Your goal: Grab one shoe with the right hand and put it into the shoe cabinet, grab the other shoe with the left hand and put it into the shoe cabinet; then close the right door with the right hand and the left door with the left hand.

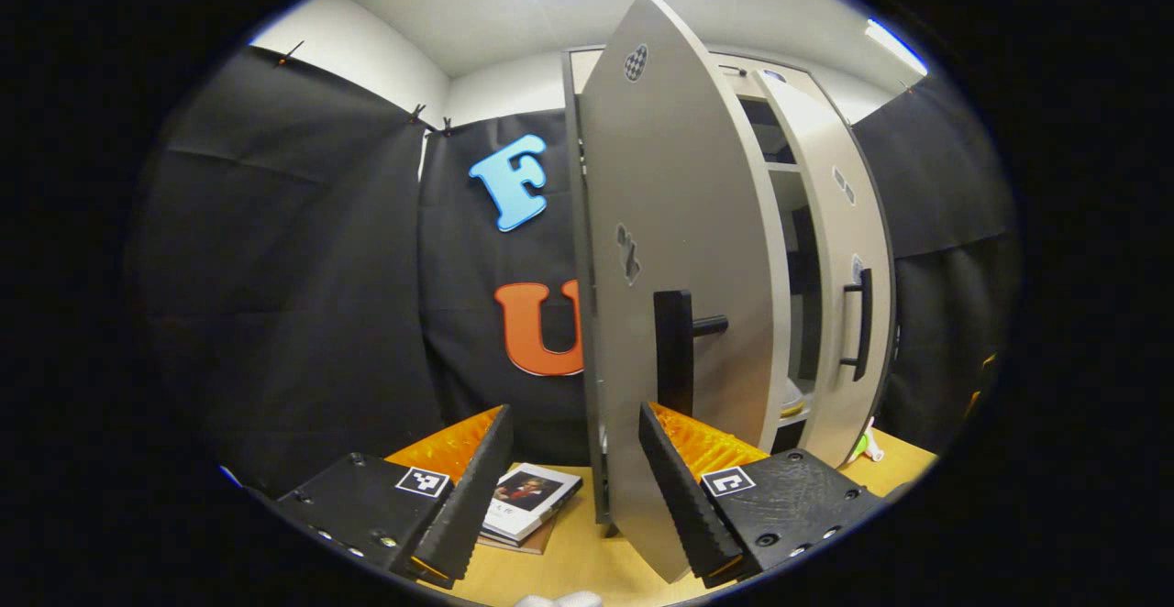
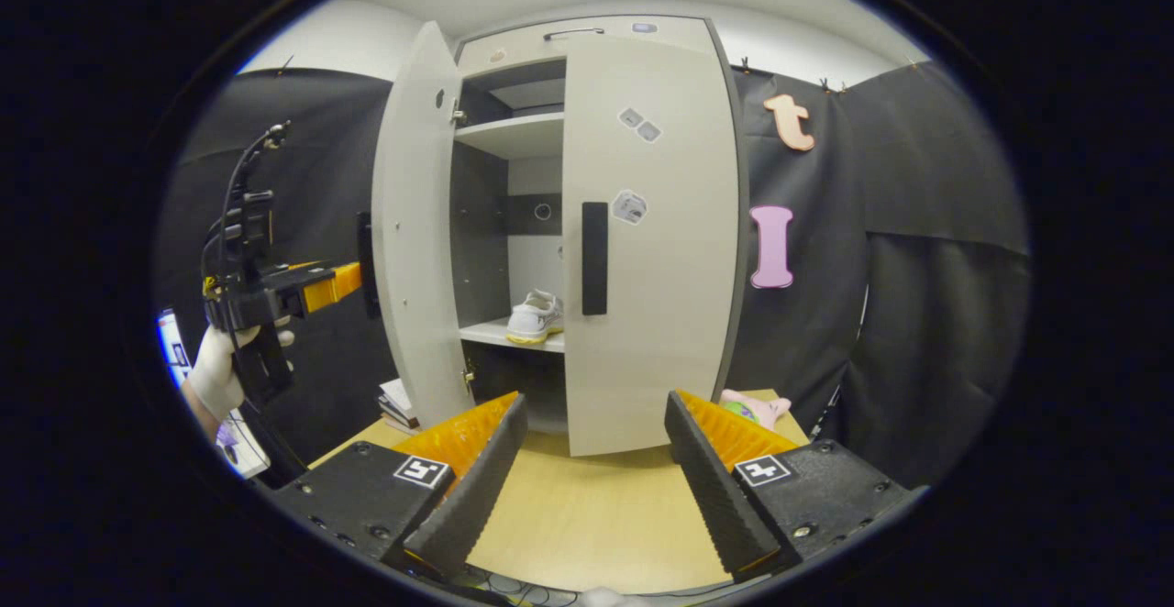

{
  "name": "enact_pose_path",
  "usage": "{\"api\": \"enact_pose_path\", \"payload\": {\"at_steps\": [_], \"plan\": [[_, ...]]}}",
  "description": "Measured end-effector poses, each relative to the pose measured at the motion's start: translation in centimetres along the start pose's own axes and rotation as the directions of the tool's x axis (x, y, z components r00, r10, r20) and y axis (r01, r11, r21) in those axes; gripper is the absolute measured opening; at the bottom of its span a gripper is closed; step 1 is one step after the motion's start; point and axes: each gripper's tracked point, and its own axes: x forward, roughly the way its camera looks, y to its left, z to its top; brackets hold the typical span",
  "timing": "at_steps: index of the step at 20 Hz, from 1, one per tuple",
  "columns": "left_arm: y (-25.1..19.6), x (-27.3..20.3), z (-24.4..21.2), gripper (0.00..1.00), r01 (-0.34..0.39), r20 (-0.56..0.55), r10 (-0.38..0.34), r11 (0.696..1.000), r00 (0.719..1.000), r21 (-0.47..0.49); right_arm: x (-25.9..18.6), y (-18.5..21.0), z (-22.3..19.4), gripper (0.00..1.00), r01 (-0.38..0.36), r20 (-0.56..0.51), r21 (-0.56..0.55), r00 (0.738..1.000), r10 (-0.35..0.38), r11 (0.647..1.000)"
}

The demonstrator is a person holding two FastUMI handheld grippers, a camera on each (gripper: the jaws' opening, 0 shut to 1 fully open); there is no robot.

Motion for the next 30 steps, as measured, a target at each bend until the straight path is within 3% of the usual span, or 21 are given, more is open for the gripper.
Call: {"api": "enact_pose_path", "payload": {"at_steps": [2, 3, 4, 6, 8, 10, 15, 16, 19, 20, 22, 24, 25, 27, 30], "plan": [[-1.7, 0.4, 0.1, 0.85, 0.03, -0.006, -0.03, 1.0, 1.0, 0.002, -0.2, -0.5, -0.3, 0.98, 0.009, -0.007, 0.004, 1.0, -0.009, 1.0], [-2.4, 0.7, 0.1, 0.77, 0.034, -0.011, -0.034, 0.999, 0.999, 0.008, -0.3, -0.8, -0.3, 0.98, 0.014, -0.008, 0.006, 1.0, -0.014, 1.0], [-2.5, 0.6, 0.0, 0.91, 0.028, -0.017, -0.028, 1.0, 0.999, 0.01, -0.4, -1.2, -0.3, 0.98, 0.019, -0.006, 0.009, 1.0, -0.019, 1.0], [-3.1, 1.1, 0.2, 1.0, 0.026, -0.018, -0.026, 1.0, 0.999, 0.003, -0.8, -1.6, -0.2, 0.99, 0.024, -0.004, 0.015, 1.0, -0.024, 1.0], [-3.7, 1.1, 0.3, 0.96, 0.034, -0.023, -0.034, 0.999, 0.999, 0.002, -1.0, -2.2, -0.1, 0.98, 0.033, 0.002, 0.016, 0.999, -0.033, 0.999], [-4.1, 1.0, 0.3, 1.0, 0.033, -0.024, -0.033, 0.999, 0.999, 0.012, -1.1, -2.5, -0.1, 0.98, 0.038, 0.007, 0.019, 0.999, -0.039, 0.999], [-4.3, -0.4, -0.6, 0.96, 0.029, -0.054, -0.029, 1.0, 0.998, 0.002, -1.0, -2.6, 0.0, 0.98, 0.036, 0.008, 0.024, 0.999, -0.036, 0.999], [-4.3, -0.9, -0.8, 1.0, 0.024, -0.065, -0.024, 1.0, 0.998, -0.002, -1.2, -2.6, 0.1, 0.98, 0.039, 0.011, 0.025, 0.999, -0.039, 0.999], [-4.5, -2.7, -1.0, 0.96, 0.028, -0.075, -0.029, 1.0, 0.997, -0.013, -1.5, -2.2, 0.2, 0.98, 0.037, 0.019, 0.028, 0.999, -0.038, 0.999], [-4.8, -3.4, -1.1, 1.0, 0.035, -0.082, -0.036, 0.999, 0.996, -0.014, -1.6, -2.0, 0.4, 0.98, 0.035, 0.02, 0.029, 0.999, -0.035, 0.999], [-4.9, -5.0, -1.0, 0.96, 0.04, -0.081, -0.041, 0.999, 0.996, -0.016, -1.7, -1.6, 0.6, 0.98, 0.035, 0.024, 0.025, 0.999, -0.036, 0.999], [-4.9, -6.7, -1.0, 1.0, 0.045, -0.079, -0.047, 0.999, 0.996, -0.024, -2.0, -1.2, 0.9, 0.99, 0.037, 0.036, 0.02, 0.999, -0.038, 0.999], [-5.0, -7.5, -1.0, 0.96, 0.047, -0.078, -0.049, 0.999, 0.996, -0.027, -2.2, -1.0, 1.1, 0.99, 0.039, 0.043, 0.019, 0.998, -0.04, 0.999], [-4.9, -9.2, -1.2, 1.0, 0.048, -0.088, -0.051, 0.998, 0.995, -0.035, -2.6, -0.5, 1.8, 0.99, 0.043, 0.067, 0.02, 0.997, -0.044, 0.999], [-5.1, -11.2, -1.4, 0.96, 0.056, -0.095, -0.059, 0.998, 0.994, -0.038, -3.1, 0.3, 2.1, 0.98, 0.043, 0.089, 0.021, 0.995, -0.044, 0.999]]}}
